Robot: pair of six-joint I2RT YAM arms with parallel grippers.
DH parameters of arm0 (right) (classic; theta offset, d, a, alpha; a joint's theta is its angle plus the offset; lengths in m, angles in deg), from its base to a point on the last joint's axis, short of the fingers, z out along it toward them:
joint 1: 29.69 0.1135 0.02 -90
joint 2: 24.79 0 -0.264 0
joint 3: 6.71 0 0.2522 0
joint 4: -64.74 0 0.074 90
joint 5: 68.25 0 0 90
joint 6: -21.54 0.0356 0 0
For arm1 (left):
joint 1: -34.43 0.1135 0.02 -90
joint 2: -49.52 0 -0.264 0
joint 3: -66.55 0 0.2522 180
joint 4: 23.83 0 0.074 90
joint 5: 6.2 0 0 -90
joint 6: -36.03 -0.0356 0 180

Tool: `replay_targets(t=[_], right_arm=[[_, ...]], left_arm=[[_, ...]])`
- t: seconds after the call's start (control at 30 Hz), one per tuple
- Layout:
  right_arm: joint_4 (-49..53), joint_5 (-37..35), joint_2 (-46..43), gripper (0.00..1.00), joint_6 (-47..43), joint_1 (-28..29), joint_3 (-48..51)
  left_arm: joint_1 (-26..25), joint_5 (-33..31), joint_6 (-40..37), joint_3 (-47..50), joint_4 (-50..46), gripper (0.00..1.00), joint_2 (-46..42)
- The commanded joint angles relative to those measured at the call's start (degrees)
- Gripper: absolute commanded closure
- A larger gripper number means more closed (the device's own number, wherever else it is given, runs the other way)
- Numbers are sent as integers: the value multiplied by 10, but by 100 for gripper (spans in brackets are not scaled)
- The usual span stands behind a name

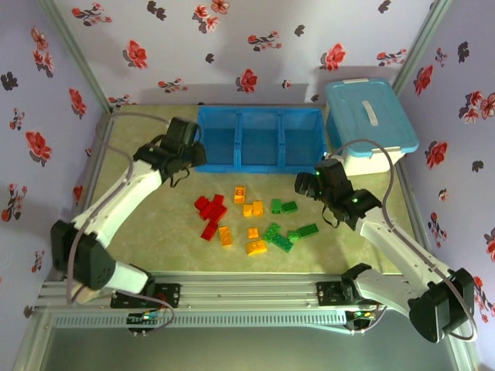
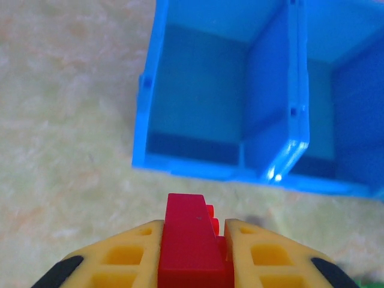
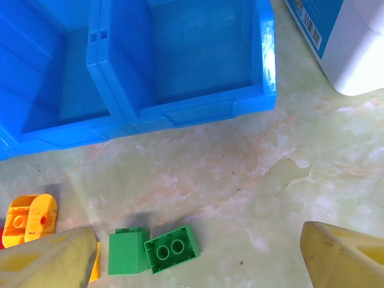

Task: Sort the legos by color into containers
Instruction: Place the lego in the container.

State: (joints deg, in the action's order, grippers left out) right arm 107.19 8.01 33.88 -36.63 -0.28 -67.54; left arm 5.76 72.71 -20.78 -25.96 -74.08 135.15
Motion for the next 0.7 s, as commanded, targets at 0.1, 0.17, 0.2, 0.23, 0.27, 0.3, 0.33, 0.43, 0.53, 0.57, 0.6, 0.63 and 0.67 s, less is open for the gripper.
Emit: replay_targets(t=[0.1, 0.17, 0.2, 0.23, 0.27, 0.3, 0.33, 0.43, 0.53, 0.57, 0.6, 0.63, 0.67], right_arm=[[22, -10, -33, 12, 12, 5, 6], [22, -7, -37, 12, 14, 5, 9], [22, -6, -39, 12, 14, 5, 11], [23, -5, -39, 12, 15, 5, 11], [23, -4, -40, 12, 16, 5, 13], [23, -2, -42, 12, 16, 5, 14], [22, -2, -41, 12, 16, 5, 15], [23, 0, -42, 12, 17, 5, 16], [22, 2, -43, 12, 18, 5, 16], [22, 2, -42, 12, 19, 6, 16], [22, 3, -42, 12, 20, 6, 17], [22, 4, -42, 12, 21, 6, 17], [22, 4, -43, 12, 21, 6, 18]], left_arm=[[45, 44, -46, -130, 7, 100, 145], [57, 55, -46, -158, 7, 100, 181], [62, 63, -48, -173, 6, 100, 197], [65, 65, -49, -184, 7, 100, 210], [68, 66, -50, -195, 5, 100, 222], [69, 66, -53, -207, 4, 100, 234], [71, 66, -54, -219, -1, 100, 245], [70, 68, -59, -249, -12, 99, 271], [71, 69, -59, -266, -16, 97, 288], [72, 70, -59, -273, -19, 96, 293], [72, 69, -60, -278, -22, 95, 298], [72, 69, -60, -282, -26, 91, 301], [72, 69, -61, -286, -28, 83, 302]])
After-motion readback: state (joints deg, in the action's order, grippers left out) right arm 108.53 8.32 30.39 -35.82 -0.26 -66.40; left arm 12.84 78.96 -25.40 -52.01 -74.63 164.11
